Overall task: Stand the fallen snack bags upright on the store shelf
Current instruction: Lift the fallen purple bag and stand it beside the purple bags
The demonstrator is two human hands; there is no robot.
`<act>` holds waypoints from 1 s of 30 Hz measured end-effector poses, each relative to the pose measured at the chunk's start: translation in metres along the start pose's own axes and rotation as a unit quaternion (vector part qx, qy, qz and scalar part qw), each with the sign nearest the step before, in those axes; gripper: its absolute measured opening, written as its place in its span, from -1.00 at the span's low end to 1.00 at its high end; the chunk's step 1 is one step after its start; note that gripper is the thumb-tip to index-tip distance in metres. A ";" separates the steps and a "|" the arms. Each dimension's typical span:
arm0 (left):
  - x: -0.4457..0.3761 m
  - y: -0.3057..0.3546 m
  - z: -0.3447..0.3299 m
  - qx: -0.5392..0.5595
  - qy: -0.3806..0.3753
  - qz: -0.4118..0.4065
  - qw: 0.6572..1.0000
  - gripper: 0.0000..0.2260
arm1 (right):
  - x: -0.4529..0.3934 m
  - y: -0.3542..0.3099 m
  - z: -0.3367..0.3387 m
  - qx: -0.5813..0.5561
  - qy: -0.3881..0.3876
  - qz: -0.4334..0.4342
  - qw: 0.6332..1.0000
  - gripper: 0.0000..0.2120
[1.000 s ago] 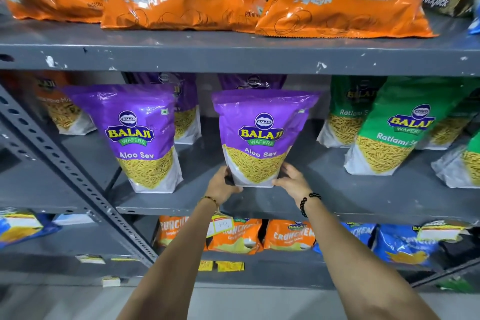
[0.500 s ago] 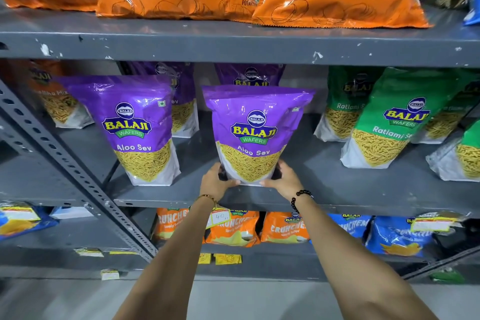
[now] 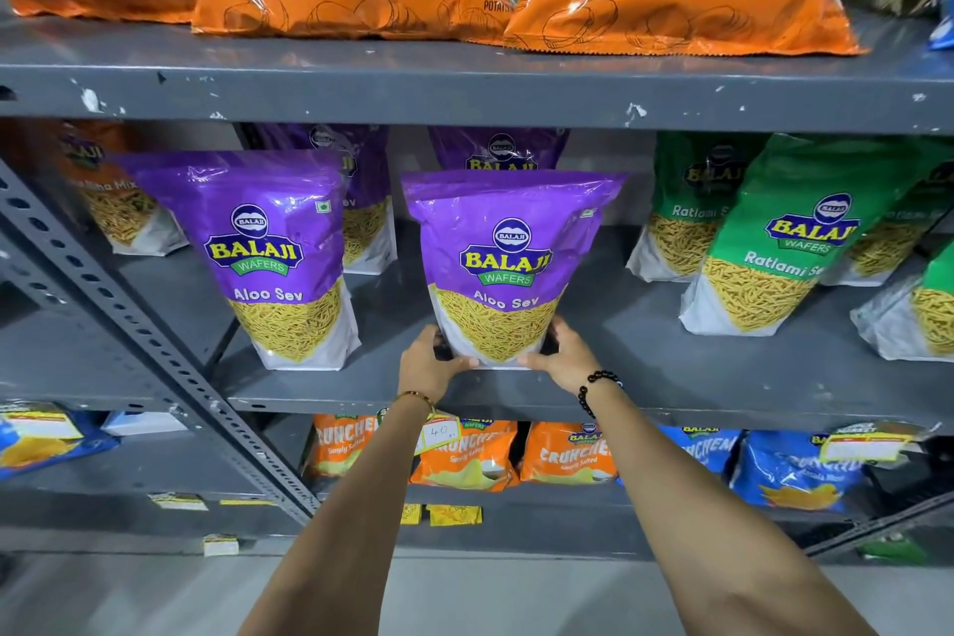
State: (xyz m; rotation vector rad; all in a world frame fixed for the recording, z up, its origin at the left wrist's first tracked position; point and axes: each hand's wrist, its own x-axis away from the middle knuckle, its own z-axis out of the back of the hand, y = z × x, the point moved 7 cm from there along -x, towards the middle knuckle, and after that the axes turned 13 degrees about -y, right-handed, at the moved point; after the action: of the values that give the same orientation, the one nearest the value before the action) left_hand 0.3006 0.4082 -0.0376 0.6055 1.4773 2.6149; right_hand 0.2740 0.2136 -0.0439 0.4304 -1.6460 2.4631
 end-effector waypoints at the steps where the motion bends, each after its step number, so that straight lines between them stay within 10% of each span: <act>1: 0.000 0.000 0.000 -0.001 0.001 -0.001 1.000 -0.51 | 0.000 0.000 0.000 0.003 0.002 -0.001 1.000 -0.38; 30: -0.001 -0.002 0.002 0.011 -0.007 -0.010 1.000 -0.53 | -0.002 0.002 -0.001 0.011 0.021 0.000 1.000 -0.42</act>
State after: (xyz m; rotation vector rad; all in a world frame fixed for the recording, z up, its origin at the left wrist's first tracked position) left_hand 0.3022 0.4102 -0.0385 0.6076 1.5018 2.5771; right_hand 0.2750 0.2136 -0.0465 0.3787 -1.6036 2.4757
